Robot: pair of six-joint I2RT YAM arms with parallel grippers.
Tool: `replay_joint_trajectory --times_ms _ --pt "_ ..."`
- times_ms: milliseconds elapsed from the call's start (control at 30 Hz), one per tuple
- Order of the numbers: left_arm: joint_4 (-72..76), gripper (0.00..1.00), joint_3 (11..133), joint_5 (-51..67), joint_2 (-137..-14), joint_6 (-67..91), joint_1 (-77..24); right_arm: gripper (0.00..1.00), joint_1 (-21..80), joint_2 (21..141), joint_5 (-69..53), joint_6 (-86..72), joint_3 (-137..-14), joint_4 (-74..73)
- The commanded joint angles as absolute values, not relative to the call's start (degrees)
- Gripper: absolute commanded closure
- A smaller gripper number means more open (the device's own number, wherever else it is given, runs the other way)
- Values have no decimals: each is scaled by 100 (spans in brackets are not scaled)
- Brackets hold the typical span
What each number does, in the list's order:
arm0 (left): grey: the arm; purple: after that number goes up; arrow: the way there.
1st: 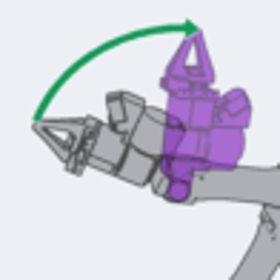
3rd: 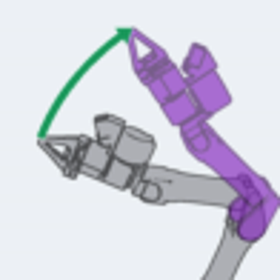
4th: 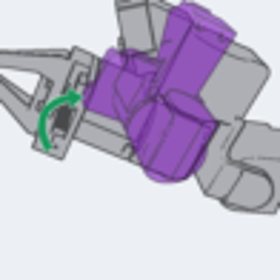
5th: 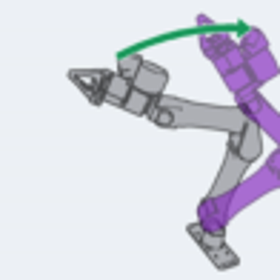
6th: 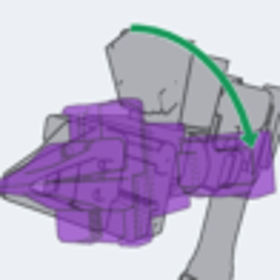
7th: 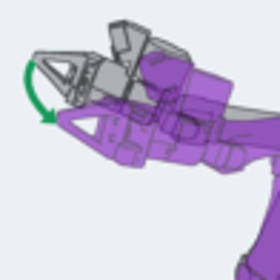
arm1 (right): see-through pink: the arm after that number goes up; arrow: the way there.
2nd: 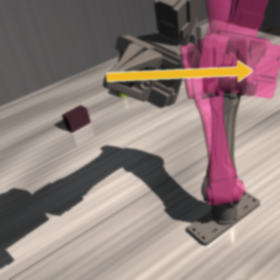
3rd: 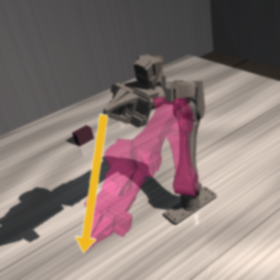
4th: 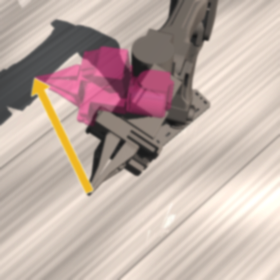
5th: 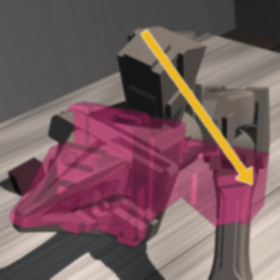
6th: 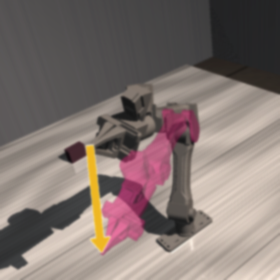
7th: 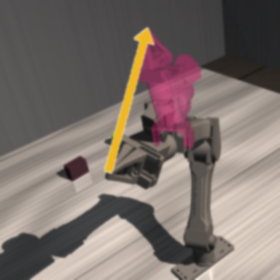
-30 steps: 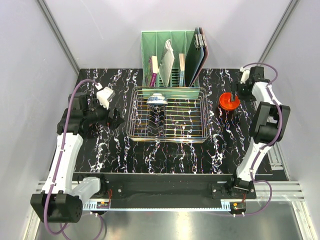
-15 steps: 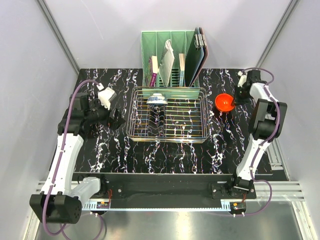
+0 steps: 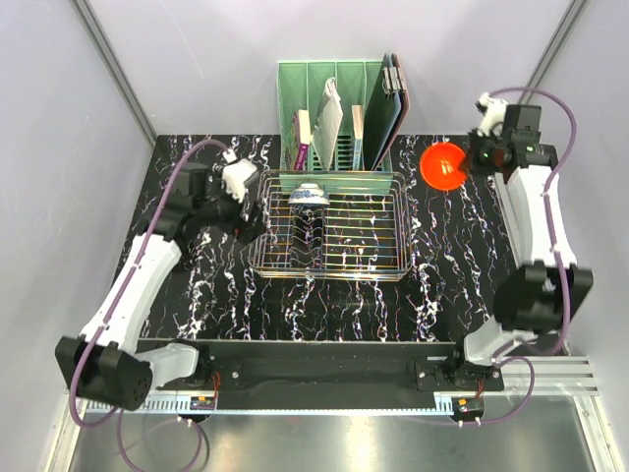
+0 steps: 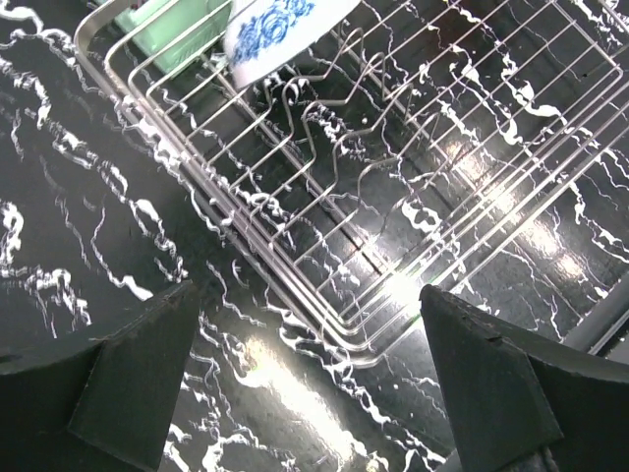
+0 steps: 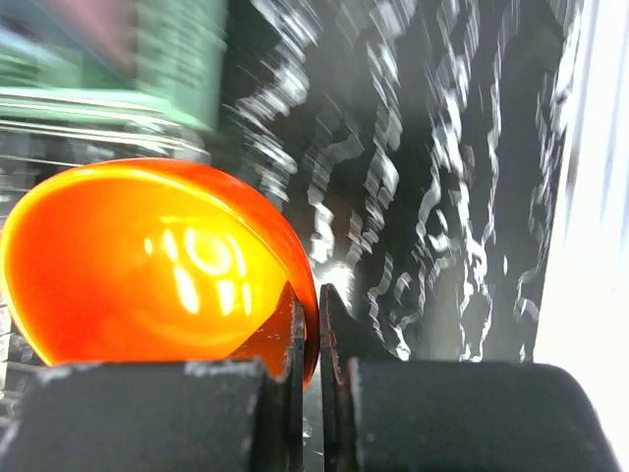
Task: Load the bowls into the dish rack
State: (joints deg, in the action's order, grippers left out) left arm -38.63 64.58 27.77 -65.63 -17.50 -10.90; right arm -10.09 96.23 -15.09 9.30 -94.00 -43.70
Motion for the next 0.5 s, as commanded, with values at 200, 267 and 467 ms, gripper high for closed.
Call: replay_joint_trajectory --times_ms 200,267,467 --pt "-3621 1 8287 2267 -7576 -1248 -1845 100 1343 8859 -739 1020 -10203 -4931" --pt "-3630 1 8630 2433 -7751 -1134 -1933 100 1703 8999 -546 1020 -10265 -4957" --pt "-3577 1 9167 2716 -8199 -818 -2170 100 2504 9430 -18 1248 -10266 -4966"
